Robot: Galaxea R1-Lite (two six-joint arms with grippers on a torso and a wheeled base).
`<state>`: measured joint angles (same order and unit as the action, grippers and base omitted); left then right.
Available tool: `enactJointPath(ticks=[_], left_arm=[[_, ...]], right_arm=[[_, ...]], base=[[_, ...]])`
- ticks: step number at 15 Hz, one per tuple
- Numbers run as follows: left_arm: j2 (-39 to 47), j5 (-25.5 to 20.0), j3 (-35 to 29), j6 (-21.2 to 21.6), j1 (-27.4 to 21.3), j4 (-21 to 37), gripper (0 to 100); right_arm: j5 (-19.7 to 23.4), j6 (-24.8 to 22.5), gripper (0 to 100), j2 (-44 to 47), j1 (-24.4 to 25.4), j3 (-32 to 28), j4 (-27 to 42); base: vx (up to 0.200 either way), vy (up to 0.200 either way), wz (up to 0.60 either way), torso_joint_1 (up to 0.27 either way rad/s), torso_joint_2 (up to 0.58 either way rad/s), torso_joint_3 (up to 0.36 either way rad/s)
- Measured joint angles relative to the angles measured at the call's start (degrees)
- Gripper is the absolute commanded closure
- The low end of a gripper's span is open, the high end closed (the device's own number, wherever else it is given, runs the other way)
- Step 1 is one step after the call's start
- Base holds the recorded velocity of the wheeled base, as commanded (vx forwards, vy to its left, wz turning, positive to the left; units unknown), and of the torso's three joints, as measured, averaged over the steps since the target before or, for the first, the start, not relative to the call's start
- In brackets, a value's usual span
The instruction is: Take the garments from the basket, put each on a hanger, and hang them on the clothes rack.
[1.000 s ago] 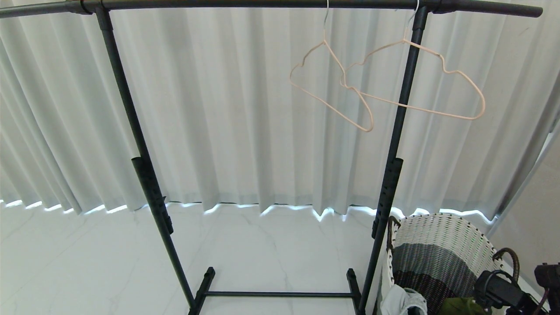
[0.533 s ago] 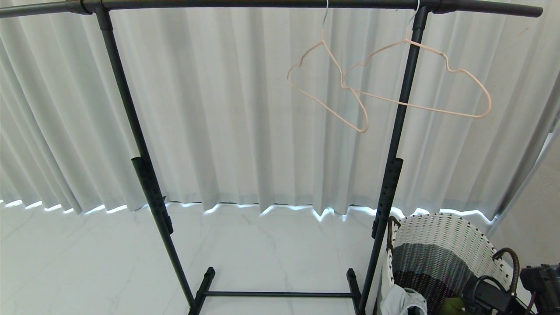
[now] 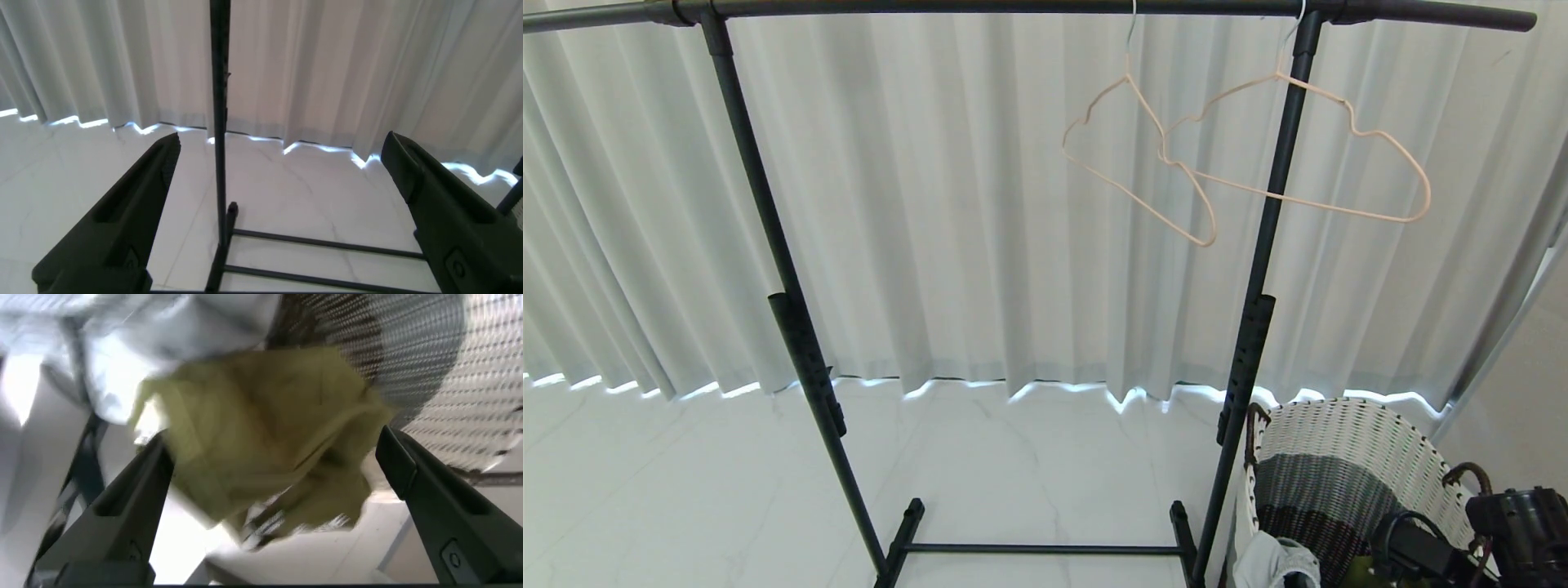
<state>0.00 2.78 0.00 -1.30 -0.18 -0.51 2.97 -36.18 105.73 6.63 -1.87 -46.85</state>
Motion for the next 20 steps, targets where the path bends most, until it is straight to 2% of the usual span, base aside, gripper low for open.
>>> enactJointPath(ticks=[1,2,5,9,13,15,17,20], left_arm=[[0.0,0.01,0.0,0.0,0.0,-0.02,0],[0.0,0.0,0.0,0.0,0.0,0.0,0],[0.0,0.0,0.0,0.0,0.0,0.0,0],[0.0,0.01,0.0,0.0,0.0,0.0,0],[0.0,0.0,0.0,0.0,0.0,0.0,0],[0.0,0.01,0.0,0.02,0.0,0.0,0],[0.0,0.01,0.0,0.0,0.0,0.0,0],[0.0,0.01,0.0,0.0,0.0,0.0,0]], right_arm=[[0.0,0.0,0,0.66,-0.24,-0.13,-0.74],[0.0,-0.02,100,1.16,-0.3,-0.26,-1.45],[-0.62,-0.18,100,1.63,-0.41,-0.04,-2.22],[-3.97,-0.24,100,-0.96,0.12,1.6,-1.56],[-7.64,-0.44,100,-9.05,1.07,1.82,-0.26],[-8.36,-0.51,100,-15.21,1.79,1.73,2.68],[-8.69,-0.52,100,-22.19,1.96,-1.18,11.87],[-8.83,-0.33,100,-33.82,1.17,-15.6,40.39]], base=[[0.0,0.0,0.0,0.0,0.0,0.0],[0.0,0.0,0.0,0.0,0.0,0.0],[0.0,0.0,0.0,0.0,0.0,0.0],[0.0,0.0,0.0,0.0,0.0,0.0],[0.0,0.0,0.0,0.0,0.0,0.0],[0.0,0.0,0.0,0.0,0.0,0.0],[0.0,0.0,0.0,0.0,0.0,0.0],[0.0,0.0,0.0,0.0,0.0,0.0]])
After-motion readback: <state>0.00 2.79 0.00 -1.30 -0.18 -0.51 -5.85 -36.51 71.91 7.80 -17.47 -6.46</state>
